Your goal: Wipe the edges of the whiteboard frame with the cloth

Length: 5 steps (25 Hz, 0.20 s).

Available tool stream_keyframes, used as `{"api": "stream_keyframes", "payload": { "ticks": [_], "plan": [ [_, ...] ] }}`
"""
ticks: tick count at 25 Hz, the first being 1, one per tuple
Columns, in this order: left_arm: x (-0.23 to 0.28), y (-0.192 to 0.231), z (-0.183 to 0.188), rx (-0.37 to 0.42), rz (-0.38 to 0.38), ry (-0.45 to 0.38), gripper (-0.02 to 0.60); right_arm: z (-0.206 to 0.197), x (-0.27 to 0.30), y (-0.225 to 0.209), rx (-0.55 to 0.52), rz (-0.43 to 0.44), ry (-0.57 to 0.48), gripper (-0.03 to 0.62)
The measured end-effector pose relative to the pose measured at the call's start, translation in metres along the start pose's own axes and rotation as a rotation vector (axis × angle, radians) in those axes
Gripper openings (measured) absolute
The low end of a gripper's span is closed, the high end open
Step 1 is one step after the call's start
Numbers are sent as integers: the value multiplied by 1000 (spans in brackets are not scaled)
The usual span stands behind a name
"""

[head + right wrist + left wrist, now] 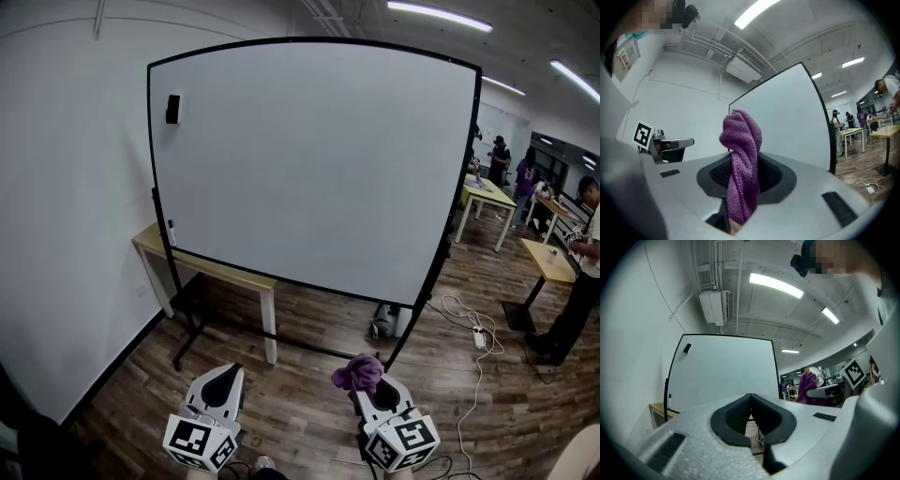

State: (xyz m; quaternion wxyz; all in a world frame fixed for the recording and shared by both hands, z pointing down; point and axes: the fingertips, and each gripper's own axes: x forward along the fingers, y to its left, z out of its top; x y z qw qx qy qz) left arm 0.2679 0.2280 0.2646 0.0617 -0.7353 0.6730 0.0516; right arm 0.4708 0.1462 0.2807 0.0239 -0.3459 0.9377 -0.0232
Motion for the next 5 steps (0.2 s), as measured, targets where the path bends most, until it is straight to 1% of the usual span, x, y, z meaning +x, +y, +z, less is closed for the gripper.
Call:
{"api": "stream_keyframes", "payload": {
  "ticks": [5],
  "plan": [
    [3, -2, 1, 4, -3, 2, 17, 0, -1, -3, 1, -8, 1, 106]
  ]
}}
